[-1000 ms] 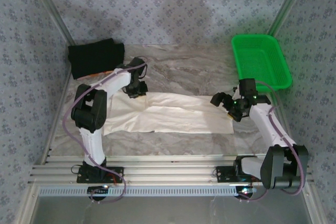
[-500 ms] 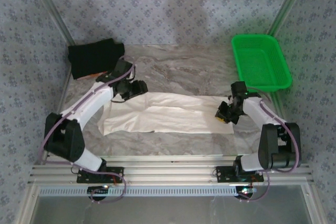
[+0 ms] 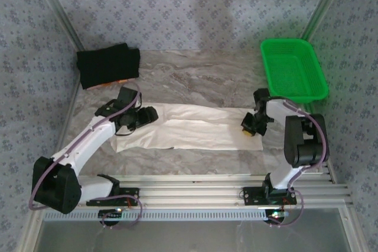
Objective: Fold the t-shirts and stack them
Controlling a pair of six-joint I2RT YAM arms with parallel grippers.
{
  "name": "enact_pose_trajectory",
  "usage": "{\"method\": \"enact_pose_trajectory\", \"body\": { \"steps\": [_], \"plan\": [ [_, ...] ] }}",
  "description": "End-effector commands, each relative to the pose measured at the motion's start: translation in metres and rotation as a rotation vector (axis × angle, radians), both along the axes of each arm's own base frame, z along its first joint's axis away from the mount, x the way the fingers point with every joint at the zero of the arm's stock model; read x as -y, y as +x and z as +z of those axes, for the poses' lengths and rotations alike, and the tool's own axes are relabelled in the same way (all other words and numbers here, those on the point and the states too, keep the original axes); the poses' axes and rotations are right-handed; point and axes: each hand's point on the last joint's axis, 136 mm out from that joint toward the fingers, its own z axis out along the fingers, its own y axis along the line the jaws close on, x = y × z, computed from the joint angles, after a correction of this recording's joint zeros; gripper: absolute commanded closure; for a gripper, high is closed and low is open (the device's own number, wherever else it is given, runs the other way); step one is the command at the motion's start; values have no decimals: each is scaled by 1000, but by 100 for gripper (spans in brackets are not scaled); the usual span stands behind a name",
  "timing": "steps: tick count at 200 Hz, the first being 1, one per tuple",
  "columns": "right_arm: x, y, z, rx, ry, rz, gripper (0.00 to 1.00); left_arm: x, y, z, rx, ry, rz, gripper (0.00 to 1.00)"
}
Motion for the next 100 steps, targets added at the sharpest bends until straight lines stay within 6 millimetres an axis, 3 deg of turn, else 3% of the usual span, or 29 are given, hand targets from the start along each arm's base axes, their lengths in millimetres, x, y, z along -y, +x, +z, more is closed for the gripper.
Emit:
{"method": "enact_pose_trajectory", "body": {
  "steps": [1, 29, 59, 100],
  "plan": [
    [9, 25, 6, 34, -57, -17, 99, -13, -8, -6, -7, 26, 41, 30],
    [17, 41, 11, 52, -81, -24, 99, -23, -15, -10, -3, 37, 67, 30],
    [27, 53, 22, 98, -89, -42, 92, -29, -20, -13, -6, 50, 75, 30],
    [44, 44, 39, 120, -121, -44, 79, -33, -21, -12, -2, 62, 76, 30]
  ]
}}
